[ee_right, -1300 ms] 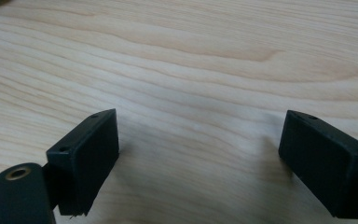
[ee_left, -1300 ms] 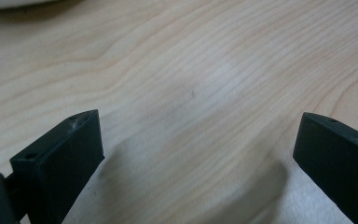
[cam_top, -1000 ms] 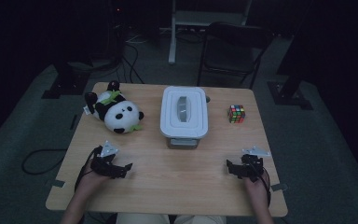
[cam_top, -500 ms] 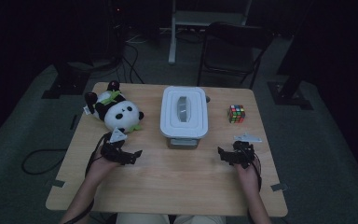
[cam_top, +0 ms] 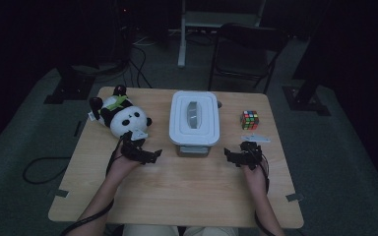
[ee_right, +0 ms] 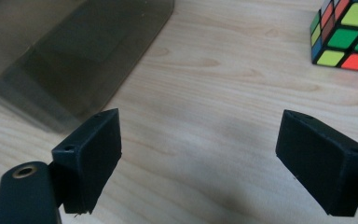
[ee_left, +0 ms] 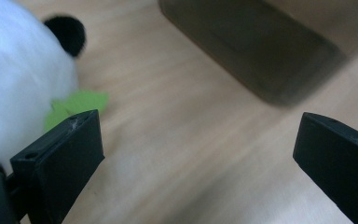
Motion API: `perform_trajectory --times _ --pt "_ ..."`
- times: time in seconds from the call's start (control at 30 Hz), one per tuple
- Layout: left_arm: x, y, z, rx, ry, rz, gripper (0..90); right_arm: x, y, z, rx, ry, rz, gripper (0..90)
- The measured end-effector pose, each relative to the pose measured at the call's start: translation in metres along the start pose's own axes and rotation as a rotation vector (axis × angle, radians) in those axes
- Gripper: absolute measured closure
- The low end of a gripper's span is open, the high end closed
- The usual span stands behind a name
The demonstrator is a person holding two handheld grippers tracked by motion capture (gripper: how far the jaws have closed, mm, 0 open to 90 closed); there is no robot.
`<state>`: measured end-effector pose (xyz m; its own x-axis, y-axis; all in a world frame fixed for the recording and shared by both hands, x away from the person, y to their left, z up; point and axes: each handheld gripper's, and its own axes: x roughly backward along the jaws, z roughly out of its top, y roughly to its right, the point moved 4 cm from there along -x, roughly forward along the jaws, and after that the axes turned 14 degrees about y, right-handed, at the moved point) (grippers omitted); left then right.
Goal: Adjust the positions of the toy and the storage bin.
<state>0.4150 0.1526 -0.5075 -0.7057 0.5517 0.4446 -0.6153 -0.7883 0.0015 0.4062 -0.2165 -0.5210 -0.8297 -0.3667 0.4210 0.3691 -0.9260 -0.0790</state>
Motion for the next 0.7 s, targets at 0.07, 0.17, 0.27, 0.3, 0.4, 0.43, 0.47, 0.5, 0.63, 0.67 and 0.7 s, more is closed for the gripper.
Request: perform_trajectory --times 0.07,0.17,0.27,0.3,0.4,0.43,0.47,0.5,0.63,0.67,0.7 --pt "-0.002 0.001 0.007 -0.013 0.017 0.009 2.2 -0.002 0.0 0.002 0.0 0.005 -0.003 13.9" --pt "-0.008 0.001 0.02 -0.028 0.028 0.021 2.2 -0.006 0.001 0.005 -0.007 0.014 -0.006 13.9" --pt "-0.013 -0.004 0.031 -0.029 0.035 0.049 2.2 -0.011 0.001 0.01 -0.01 0.015 -0.006 13.9" --pt "-0.015 -0.006 0.034 -0.031 0.031 0.053 2.2 -0.013 0.001 0.012 -0.009 0.015 -0.006 13.9" --pt "-0.024 -0.009 0.036 -0.011 -0.005 0.078 2.2 -0.019 0.001 0.019 -0.011 0.026 0.0 13.9" --pt "-0.027 -0.009 0.037 -0.007 -0.017 0.075 2.2 -0.019 0.001 0.019 -0.011 0.026 0.0 13.9" --pt "-0.029 -0.009 0.038 -0.001 -0.013 0.076 2.2 -0.023 0.002 0.022 -0.021 0.032 0.001 13.9" --pt "-0.031 -0.009 0.039 -0.001 -0.011 0.091 2.2 -0.023 0.002 0.022 -0.021 0.032 0.001 13.9" --pt "-0.039 -0.009 0.045 -0.024 -0.026 0.099 2.2 -0.031 0.0 0.025 -0.031 0.029 0.011 14.0" --pt "-0.041 -0.01 0.046 -0.029 -0.028 0.105 2.2 -0.035 -0.001 0.027 -0.031 0.027 0.017 14.1" --pt "-0.043 -0.01 0.047 -0.03 -0.03 0.113 2.2 -0.035 -0.001 0.027 -0.031 0.027 0.017 14.1"
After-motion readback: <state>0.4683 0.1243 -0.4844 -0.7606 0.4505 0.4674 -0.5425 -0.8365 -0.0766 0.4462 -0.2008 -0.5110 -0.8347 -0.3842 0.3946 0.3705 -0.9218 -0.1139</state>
